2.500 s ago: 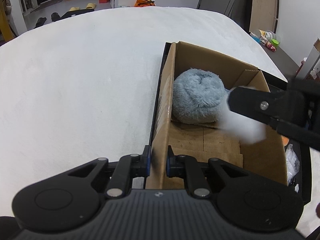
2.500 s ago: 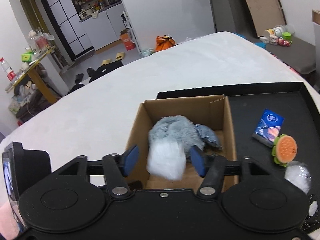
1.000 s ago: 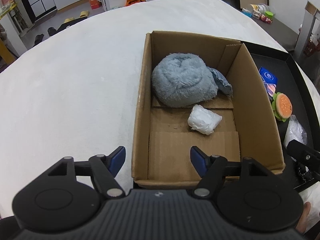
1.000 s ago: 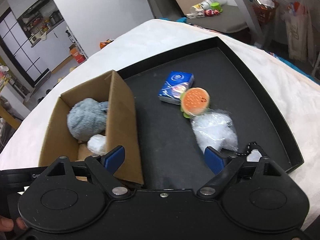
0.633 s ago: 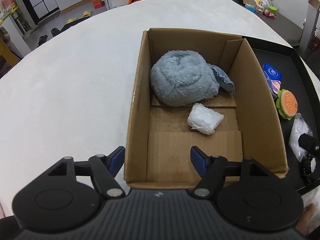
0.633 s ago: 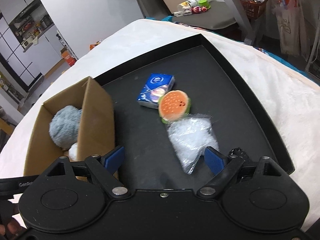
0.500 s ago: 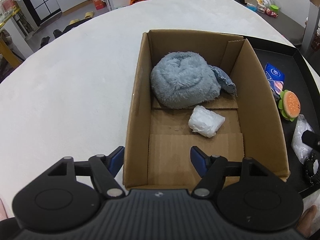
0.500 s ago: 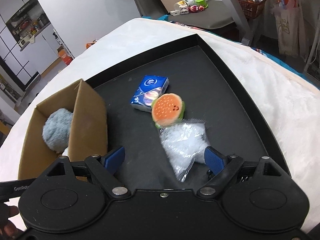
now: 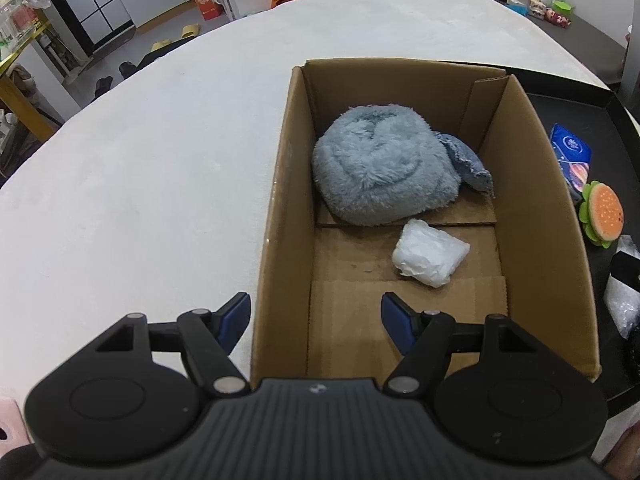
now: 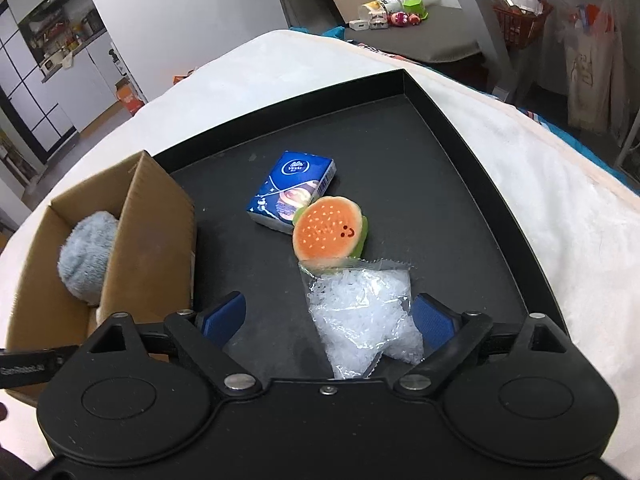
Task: Organize soft objects
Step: 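Reach the right gripper to the clear bag of white filling and grasp it, then carry the clear bag with the right gripper over the box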
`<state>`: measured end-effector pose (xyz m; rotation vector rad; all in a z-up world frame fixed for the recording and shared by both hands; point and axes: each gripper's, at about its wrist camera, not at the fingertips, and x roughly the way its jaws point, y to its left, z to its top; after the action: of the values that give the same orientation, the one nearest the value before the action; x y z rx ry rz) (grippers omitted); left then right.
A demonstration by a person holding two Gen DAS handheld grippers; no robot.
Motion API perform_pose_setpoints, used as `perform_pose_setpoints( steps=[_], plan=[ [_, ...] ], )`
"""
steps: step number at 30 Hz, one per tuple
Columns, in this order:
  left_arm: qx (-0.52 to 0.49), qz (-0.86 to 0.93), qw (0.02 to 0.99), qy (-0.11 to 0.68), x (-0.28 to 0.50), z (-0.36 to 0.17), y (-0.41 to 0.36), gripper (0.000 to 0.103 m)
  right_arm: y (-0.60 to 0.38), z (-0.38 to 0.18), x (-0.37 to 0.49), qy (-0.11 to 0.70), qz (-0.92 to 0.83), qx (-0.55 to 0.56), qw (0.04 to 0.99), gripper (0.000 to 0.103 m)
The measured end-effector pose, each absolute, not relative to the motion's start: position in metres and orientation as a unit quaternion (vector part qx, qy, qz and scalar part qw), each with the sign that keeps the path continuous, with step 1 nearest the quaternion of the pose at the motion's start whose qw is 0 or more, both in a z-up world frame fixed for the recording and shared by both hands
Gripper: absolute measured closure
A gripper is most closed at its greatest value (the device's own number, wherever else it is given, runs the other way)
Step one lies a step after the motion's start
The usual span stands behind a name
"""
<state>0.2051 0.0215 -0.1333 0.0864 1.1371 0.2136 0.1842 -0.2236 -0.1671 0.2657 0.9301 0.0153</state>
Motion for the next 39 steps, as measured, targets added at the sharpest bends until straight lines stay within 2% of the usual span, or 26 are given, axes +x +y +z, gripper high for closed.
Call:
perform_pose_setpoints(
  steps=[14, 15, 17, 18, 21, 30, 39],
  plan=[
    [0.051, 0.1, 0.832, 0.544, 0.215, -0.136, 0.014, 0.033, -0.228, -0.19, 0.197, 0.464, -0.024, 0.094, 0.881, 0.008],
    [0.052, 0.1, 0.832, 0.544, 0.215, -0.136, 0.013, 0.033, -0.228, -0.191, 0.197, 0.467, -0.025, 0.087, 0.88, 0.013],
    [0.049, 0.101, 0.831, 0.544, 0.215, -0.136, 0.013, 0.033, -0.225, -0.196, 0.197, 0.482, -0.02, 0.077, 0.873, 0.04],
    [0.048, 0.102, 0.831, 0.545, 0.215, -0.136, 0.014, 0.033, -0.226, -0.198, 0.197, 0.489, -0.016, 0.081, 0.868, 0.048],
    [0.047, 0.101, 0.83, 0.546, 0.214, -0.134, 0.017, 0.033, -0.226, -0.194, 0.193, 0.485, -0.013, 0.081, 0.871, 0.057],
    [0.042, 0.1, 0.831, 0.545, 0.213, -0.136, 0.018, 0.033, -0.224, -0.178, 0.184, 0.473, 0.0, 0.086, 0.877, 0.067],
    [0.037, 0.095, 0.838, 0.537, 0.208, -0.133, 0.022, 0.033, -0.223, -0.16, 0.181, 0.454, 0.015, 0.093, 0.886, 0.069]
  ],
)
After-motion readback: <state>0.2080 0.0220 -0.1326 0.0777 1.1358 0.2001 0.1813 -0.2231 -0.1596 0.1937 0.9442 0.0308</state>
